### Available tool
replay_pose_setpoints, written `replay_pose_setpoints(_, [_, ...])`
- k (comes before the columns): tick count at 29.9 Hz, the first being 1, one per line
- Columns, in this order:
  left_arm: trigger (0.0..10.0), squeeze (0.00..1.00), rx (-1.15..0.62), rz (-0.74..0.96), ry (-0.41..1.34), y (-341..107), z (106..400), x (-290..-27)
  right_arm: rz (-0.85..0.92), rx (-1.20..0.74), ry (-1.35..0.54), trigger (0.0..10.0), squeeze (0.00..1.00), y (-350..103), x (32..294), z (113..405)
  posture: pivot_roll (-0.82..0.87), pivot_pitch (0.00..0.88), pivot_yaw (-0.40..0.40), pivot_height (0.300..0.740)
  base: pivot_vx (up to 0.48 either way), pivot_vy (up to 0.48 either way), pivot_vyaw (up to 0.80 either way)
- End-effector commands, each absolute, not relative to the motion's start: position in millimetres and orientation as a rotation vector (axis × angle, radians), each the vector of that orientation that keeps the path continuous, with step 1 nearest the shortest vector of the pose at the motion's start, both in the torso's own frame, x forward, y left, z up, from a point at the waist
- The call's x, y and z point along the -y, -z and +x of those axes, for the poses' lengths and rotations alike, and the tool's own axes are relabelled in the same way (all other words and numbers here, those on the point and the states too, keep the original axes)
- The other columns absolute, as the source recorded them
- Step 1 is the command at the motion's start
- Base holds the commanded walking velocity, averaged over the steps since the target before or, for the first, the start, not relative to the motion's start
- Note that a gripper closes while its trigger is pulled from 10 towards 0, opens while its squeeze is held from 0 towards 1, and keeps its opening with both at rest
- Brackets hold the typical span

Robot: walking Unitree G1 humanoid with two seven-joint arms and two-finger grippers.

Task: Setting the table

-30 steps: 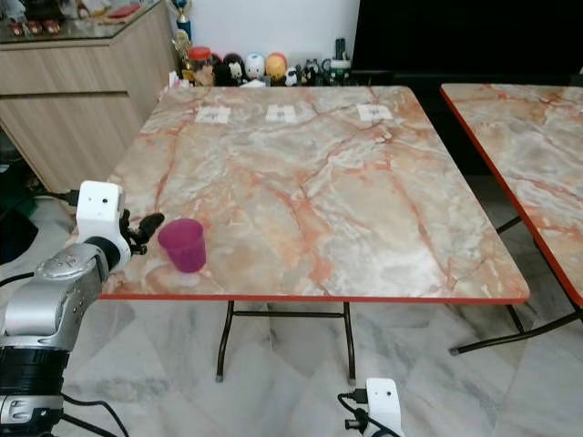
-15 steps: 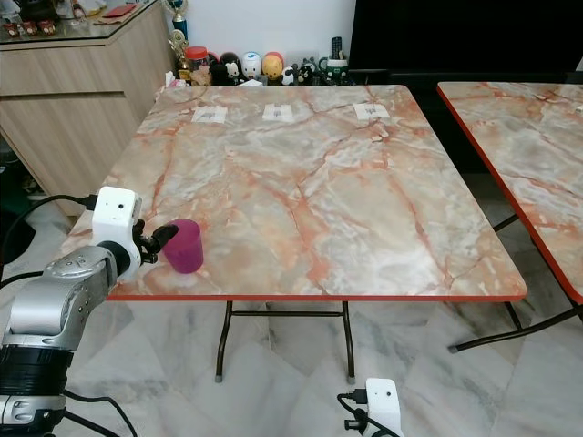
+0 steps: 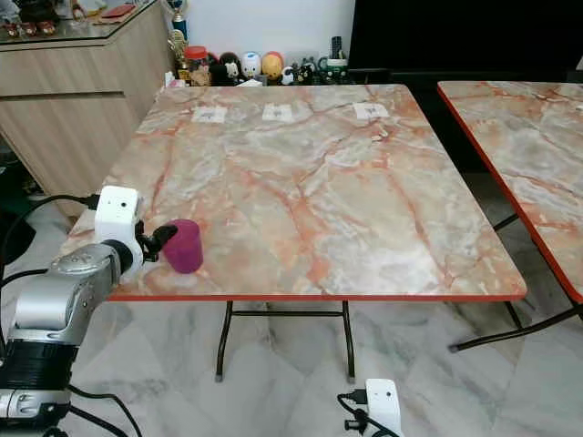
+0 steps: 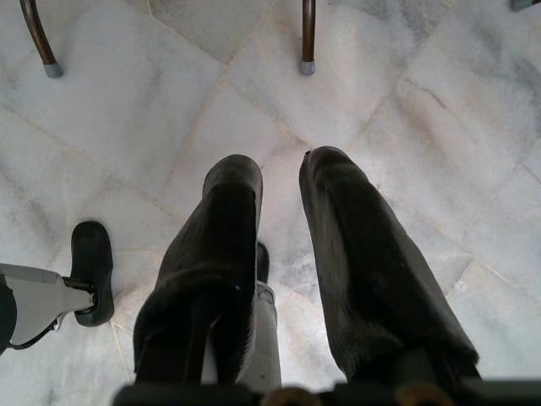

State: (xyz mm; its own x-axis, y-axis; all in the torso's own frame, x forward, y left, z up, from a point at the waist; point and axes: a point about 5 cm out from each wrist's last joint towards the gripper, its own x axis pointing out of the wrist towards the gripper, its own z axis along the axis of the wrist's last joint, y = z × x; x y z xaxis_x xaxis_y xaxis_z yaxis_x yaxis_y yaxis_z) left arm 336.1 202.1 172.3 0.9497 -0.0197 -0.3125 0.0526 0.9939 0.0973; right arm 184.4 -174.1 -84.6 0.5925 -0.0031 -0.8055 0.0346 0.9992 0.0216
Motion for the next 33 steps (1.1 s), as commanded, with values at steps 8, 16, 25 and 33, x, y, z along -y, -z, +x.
replay_pose_setpoints(8, [10.0, 0.0, -0.328, 0.098, -0.025, -169.3, 341.0, -206.1, 0.04, -0.939, 0.03, 10.0, 0.0, 84.5, 174.7, 184.8, 0.07, 0.0, 0.013, 0.74, 0.0, 0.0, 0.0])
replay_pose_setpoints(16, [10.0, 0.0, -0.333, 0.069, -0.057, -164.7, 342.0, -207.2, 0.038, -0.939, 0.029, 10.0, 0.0, 84.4, 175.2, 184.9, 0.07, 0.0, 0.011, 0.74, 0.0, 0.0, 0.0])
replay_pose_setpoints(25, [0.0, 0.0, -0.33, 0.064, -0.062, -164.6, 342.4, -208.1, 0.036, -0.939, 0.027, 10.0, 0.0, 84.3, 175.4, 185.0, 0.07, 0.0, 0.008, 0.74, 0.0, 0.0, 0.0])
replay_pose_setpoints(33, [0.0, 0.0, -0.336, 0.11, -0.025, -164.5, 341.4, -205.9, 0.036, -0.94, 0.027, 10.0, 0.0, 84.3, 175.3, 185.0, 0.07, 0.0, 0.007, 0.74, 0.0, 0.0, 0.0])
